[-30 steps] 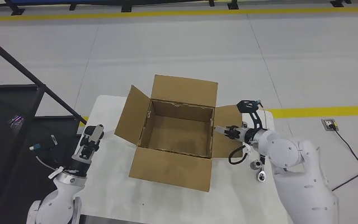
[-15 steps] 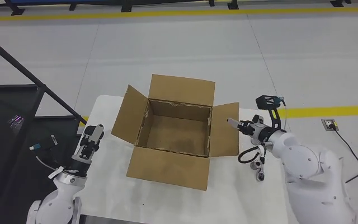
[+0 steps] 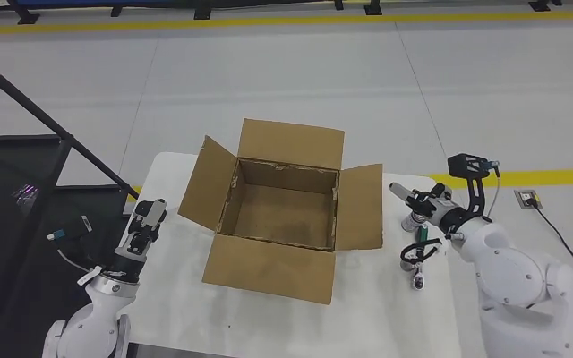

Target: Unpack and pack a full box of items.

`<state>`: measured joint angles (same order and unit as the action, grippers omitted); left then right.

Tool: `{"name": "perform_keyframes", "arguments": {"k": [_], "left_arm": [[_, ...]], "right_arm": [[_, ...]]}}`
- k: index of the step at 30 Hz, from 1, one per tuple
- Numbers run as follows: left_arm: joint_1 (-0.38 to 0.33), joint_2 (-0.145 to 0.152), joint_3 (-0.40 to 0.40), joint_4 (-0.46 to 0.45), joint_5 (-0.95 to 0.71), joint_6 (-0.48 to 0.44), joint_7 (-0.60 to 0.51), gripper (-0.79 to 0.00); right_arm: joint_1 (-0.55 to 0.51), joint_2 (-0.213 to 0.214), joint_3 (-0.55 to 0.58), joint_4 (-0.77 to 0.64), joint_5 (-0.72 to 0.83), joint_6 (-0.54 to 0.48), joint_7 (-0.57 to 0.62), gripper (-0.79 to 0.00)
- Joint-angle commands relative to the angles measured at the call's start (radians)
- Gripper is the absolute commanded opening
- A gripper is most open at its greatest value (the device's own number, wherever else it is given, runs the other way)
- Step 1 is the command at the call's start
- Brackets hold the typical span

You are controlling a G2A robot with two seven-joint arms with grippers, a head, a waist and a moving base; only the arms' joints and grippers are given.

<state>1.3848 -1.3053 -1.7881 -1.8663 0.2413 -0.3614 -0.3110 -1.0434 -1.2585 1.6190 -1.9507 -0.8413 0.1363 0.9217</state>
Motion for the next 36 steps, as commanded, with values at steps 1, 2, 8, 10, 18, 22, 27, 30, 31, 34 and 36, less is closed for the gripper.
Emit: {"name": "perform_keyframes", "arguments": {"k": [1,2,8,10,18,22,27,30,31,34,36], "left_arm": [[0.000,0.000,0.000,0.000,0.000,0.000,0.000,0.000],[0.000,0.000,0.000,0.000,0.000,0.000,0.000,0.000],[0.000,0.000,0.000,0.000,0.000,0.000,0.000,0.000],[0.000,0.000,0.000,0.000,0.000,0.000,0.000,0.000],[0.000,0.000,0.000,0.000,0.000,0.000,0.000,0.000],[0.000,0.000,0.000,0.000,0.000,0.000,0.000,0.000],[0.000,0.000,0.000,0.000,0.000,0.000,0.000,0.000],[0.000,0.000,0.000,0.000,0.000,0.000,0.000,0.000],[0.000,0.000,0.000,0.000,0.000,0.000,0.000,0.000],[0.000,0.000,0.000,0.000,0.000,0.000,0.000,0.000],[0.000,0.000,0.000,0.000,0.000,0.000,0.000,0.000]], "right_arm": [[0.000,0.000,0.000,0.000,0.000,0.000,0.000,0.000],[0.000,0.000,0.000,0.000,0.000,0.000,0.000,0.000],[-0.015,0.004,0.012,0.026,-0.036,0.026,-0.010,0.000],[-0.009,0.009,0.019,0.049,-0.084,0.065,0.032,0.000],[0.018,0.037,0.062,0.180,-0.297,0.107,0.280,0.000],[0.047,0.044,0.034,0.287,-0.361,0.072,0.350,0.000],[0.091,0.044,-0.027,0.403,-0.393,0.046,0.373,0.000],[0.124,0.041,-0.076,0.473,-0.425,0.054,0.377,0.000],[0.136,0.039,-0.088,0.494,-0.423,0.055,0.379,0.000],[0.161,0.036,-0.107,0.543,-0.418,0.058,0.376,0.000],[0.171,0.036,-0.113,0.567,-0.416,0.061,0.373,0.000]]}}
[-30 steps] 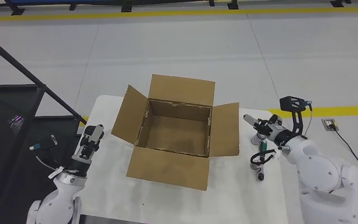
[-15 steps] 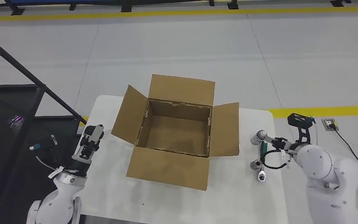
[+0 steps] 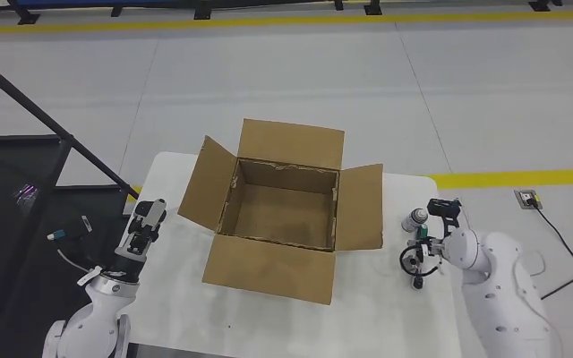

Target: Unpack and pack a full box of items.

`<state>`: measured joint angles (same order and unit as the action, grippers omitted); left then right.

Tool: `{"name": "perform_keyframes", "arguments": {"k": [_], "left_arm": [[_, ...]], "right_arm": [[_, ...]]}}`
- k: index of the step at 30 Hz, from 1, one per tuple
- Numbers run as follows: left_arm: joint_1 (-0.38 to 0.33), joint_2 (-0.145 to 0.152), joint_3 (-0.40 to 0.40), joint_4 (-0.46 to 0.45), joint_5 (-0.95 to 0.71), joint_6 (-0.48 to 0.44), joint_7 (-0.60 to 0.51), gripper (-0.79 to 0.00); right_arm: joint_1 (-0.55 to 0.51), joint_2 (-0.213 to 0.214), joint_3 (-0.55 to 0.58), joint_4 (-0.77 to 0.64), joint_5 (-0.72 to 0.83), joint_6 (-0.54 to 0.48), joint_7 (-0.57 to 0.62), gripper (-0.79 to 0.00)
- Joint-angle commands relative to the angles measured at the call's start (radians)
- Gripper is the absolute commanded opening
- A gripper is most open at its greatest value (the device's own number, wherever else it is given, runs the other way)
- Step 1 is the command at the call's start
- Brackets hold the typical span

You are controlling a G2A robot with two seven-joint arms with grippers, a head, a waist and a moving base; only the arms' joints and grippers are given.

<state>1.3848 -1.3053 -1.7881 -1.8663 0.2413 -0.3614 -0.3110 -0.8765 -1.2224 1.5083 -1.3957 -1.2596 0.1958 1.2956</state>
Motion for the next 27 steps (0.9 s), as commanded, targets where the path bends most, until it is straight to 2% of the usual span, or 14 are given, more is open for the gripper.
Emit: {"name": "perform_keyframes", "arguments": {"k": [1,3,4,7,13,17,20,21,23,24,25,27], "left_arm": [[0.000,0.000,0.000,0.000,0.000,0.000,0.000,0.000],[0.000,0.000,0.000,0.000,0.000,0.000,0.000,0.000],[0.000,0.000,0.000,0.000,0.000,0.000,0.000,0.000],[0.000,0.000,0.000,0.000,0.000,0.000,0.000,0.000],[0.000,0.000,0.000,0.000,0.000,0.000,0.000,0.000],[0.000,0.000,0.000,0.000,0.000,0.000,0.000,0.000],[0.000,0.000,0.000,0.000,0.000,0.000,0.000,0.000],[0.000,0.000,0.000,0.000,0.000,0.000,0.000,0.000],[0.000,0.000,0.000,0.000,0.000,0.000,0.000,0.000],[0.000,0.000,0.000,0.000,0.000,0.000,0.000,0.000],[0.000,0.000,0.000,0.000,0.000,0.000,0.000,0.000],[0.000,0.000,0.000,0.000,0.000,0.000,0.000,0.000]], "right_arm": [[0.007,0.000,-0.003,0.022,0.005,0.003,-0.003,0.000],[0.015,-0.001,-0.006,0.044,0.008,0.015,-0.007,-0.018],[0.018,-0.002,-0.009,0.054,0.011,0.017,-0.011,-0.080],[0.029,-0.004,-0.021,0.088,0.016,0.030,-0.020,-0.108],[0.046,-0.008,-0.032,0.139,0.034,0.059,-0.045,-0.332],[0.048,-0.009,-0.031,0.153,0.051,0.078,-0.054,-0.345],[0.050,-0.011,-0.030,0.160,0.066,0.104,-0.058,-0.326],[0.050,-0.012,-0.030,0.161,0.073,0.114,-0.063,-0.299],[0.053,-0.013,-0.029,0.171,0.084,0.128,-0.070,-0.323],[0.056,-0.013,-0.029,0.175,0.091,0.135,-0.073,-0.308],[0.058,-0.014,-0.031,0.180,0.096,0.137,-0.075,-0.351],[0.063,-0.015,-0.033,0.190,0.101,0.147,-0.084,-0.354]]}}
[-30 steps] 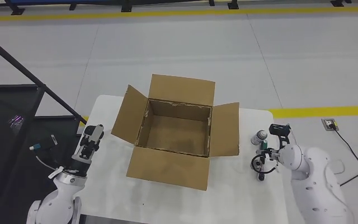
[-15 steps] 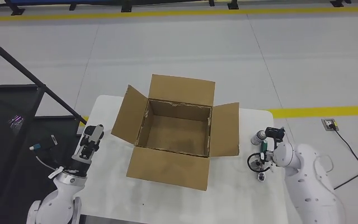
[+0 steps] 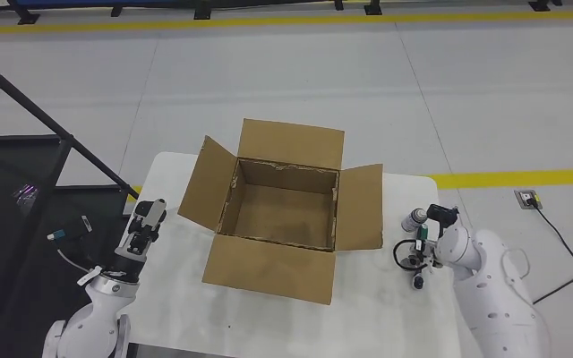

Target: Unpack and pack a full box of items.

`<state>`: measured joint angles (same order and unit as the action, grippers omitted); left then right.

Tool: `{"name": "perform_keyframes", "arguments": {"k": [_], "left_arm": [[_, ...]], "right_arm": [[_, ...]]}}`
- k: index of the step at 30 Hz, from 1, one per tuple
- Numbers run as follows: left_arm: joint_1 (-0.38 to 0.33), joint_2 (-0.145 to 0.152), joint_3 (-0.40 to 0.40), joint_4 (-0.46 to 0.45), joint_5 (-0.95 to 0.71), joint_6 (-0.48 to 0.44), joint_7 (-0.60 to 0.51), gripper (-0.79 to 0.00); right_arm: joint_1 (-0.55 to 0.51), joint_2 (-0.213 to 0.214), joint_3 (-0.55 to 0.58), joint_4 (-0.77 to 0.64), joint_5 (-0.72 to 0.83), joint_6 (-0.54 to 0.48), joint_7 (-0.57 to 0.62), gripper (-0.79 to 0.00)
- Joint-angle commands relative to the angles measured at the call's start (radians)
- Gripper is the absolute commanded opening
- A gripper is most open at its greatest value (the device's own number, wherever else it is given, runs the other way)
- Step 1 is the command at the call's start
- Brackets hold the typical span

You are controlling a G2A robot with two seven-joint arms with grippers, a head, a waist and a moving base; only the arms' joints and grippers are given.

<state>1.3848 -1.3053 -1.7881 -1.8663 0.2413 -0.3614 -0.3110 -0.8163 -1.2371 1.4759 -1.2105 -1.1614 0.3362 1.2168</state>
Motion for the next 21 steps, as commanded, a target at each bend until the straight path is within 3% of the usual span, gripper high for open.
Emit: {"name": "perform_keyframes", "arguments": {"k": [1,21], "left_arm": [[0.000,0.000,0.000,0.000,0.000,0.000,0.000,0.000],[0.000,0.000,0.000,0.000,0.000,0.000,0.000,0.000]], "right_arm": [[0.005,-0.001,-0.001,0.012,0.006,0.019,-0.012,-0.394],[0.054,-0.009,-0.026,0.118,0.042,0.085,-0.045,-0.474]]}}
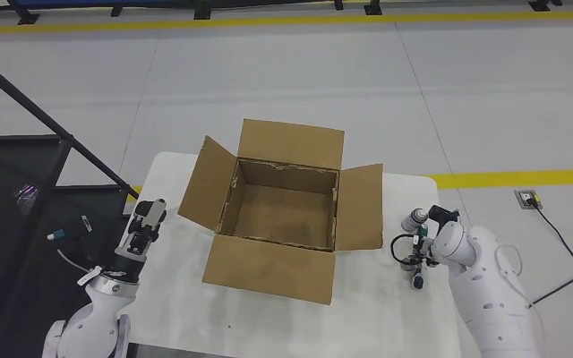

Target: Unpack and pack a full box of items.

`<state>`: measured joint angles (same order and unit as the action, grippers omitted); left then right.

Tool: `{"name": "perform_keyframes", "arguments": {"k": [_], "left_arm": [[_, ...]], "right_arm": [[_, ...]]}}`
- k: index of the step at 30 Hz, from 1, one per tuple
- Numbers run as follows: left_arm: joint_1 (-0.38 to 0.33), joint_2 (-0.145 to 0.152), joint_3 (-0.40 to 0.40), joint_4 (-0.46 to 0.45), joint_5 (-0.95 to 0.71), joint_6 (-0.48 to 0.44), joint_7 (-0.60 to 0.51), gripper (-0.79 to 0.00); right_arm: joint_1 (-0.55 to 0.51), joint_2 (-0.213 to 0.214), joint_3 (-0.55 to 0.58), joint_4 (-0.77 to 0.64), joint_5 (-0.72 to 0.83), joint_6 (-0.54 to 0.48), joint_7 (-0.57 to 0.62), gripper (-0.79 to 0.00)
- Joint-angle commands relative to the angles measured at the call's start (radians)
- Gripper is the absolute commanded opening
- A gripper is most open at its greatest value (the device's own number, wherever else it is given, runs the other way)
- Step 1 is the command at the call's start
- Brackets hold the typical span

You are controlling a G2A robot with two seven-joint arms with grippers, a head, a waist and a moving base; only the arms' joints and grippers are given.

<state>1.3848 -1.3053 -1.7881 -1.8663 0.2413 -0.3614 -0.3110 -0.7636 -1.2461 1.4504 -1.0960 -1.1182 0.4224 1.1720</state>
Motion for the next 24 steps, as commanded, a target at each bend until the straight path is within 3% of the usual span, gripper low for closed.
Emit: {"name": "perform_keyframes", "arguments": {"k": [1,4,6,8,16,24], "left_arm": [[0.000,0.000,0.000,0.000,0.000,0.000,0.000,0.000],[0.000,0.000,0.000,0.000,0.000,0.000,0.000,0.000],[0.000,0.000,0.000,0.000,0.000,0.000,0.000,0.000],[0.000,0.000,0.000,0.000,0.000,0.000,0.000,0.000],[0.000,0.000,0.000,0.000,0.000,0.000,0.000,0.000],[0.000,0.000,0.000,0.000,0.000,0.000,0.000,0.000]], "right_arm": [[0.003,0.001,-0.002,0.008,-0.003,-0.002,0.000,-0.480],[0.009,0.001,-0.005,0.020,-0.003,0.000,0.001,-0.542],[0.012,0.001,-0.006,0.025,-0.001,0.001,0.001,-0.690],[0.014,0.002,-0.003,0.027,0.001,0.001,-0.001,-0.785],[0.001,0.011,0.026,-0.026,-0.004,0.018,-0.010,-0.785],[-0.040,0.029,0.103,-0.216,-0.028,0.066,-0.031,-0.785]]}}
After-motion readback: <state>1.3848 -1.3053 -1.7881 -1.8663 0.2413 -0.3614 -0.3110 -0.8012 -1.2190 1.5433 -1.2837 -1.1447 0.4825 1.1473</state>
